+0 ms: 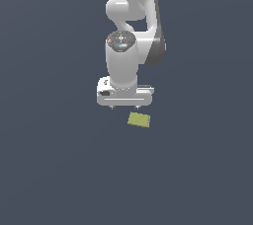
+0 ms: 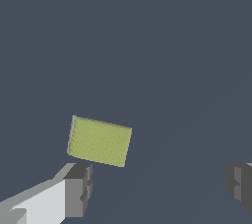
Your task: Pick up the object and move it to a goal position.
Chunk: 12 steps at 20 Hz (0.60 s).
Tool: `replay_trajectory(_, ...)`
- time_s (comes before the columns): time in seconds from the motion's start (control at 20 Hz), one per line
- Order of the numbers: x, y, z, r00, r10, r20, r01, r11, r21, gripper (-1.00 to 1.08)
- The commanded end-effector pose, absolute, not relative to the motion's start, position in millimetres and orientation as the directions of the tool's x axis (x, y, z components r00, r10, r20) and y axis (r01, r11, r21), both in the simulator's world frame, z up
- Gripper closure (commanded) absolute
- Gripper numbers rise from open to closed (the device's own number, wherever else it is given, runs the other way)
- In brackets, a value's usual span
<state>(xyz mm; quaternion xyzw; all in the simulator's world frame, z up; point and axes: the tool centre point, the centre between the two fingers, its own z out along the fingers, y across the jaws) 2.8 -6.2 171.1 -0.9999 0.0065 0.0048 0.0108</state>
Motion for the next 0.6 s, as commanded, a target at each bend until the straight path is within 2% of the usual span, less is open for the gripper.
replay_trajectory(0.0, 3, -6, 170, 1.0, 0.002, -0.01, 0.002, -1.0, -0.02, -0.92)
replay_trajectory(0.55, 0, 3, 152, 0.98, 0.198, -0.01, 0.198, -0.98, -0.01, -0.92)
